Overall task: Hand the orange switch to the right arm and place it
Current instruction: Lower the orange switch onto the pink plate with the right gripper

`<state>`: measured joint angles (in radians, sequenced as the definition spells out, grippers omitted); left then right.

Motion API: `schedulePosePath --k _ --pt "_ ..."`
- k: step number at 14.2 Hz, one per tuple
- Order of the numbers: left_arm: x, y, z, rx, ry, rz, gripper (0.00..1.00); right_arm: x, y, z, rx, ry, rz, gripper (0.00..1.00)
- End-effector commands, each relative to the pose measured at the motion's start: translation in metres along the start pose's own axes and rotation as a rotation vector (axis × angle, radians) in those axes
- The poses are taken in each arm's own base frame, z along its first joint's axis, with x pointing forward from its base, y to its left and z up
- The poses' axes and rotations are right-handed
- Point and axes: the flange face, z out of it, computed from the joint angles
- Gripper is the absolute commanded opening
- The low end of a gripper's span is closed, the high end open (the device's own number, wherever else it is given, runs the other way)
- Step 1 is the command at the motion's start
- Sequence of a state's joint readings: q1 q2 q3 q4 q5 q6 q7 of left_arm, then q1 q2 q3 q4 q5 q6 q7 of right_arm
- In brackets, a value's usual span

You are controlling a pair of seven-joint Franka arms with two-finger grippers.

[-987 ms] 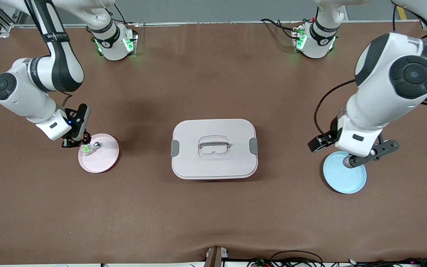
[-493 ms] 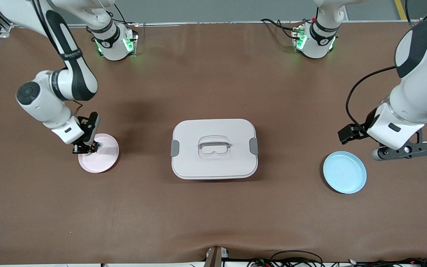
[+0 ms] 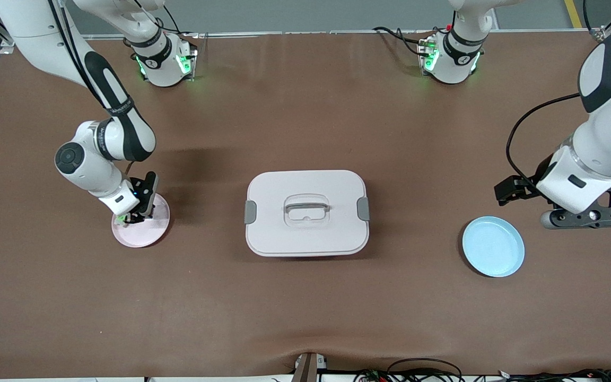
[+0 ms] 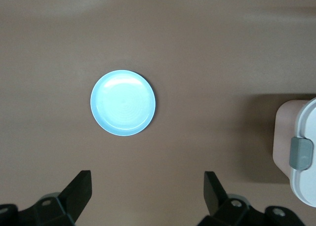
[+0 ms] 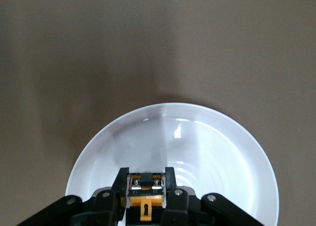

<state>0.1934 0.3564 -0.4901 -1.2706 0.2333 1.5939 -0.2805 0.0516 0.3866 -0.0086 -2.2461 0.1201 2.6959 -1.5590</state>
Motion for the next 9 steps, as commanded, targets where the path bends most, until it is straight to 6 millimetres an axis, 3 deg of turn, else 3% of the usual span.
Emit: schedulePosePath --k 1,4,9 --pt "-0.007 -0.004 -0.008 0.029 0.007 0.013 1.0 0.01 0.01 -0.008 -0.01 0.02 0.005 0.0" --pt "-0.006 -0.018 -0.008 0.037 0.005 -0.007 1.0 0.025 0.013 -0.013 -0.022 0.027 0.017 0.0" --pt "-0.02 -0.019 -0.035 0.036 0.023 -0.006 1.0 0.039 0.016 -0.016 -0.031 0.062 0.044 0.0"
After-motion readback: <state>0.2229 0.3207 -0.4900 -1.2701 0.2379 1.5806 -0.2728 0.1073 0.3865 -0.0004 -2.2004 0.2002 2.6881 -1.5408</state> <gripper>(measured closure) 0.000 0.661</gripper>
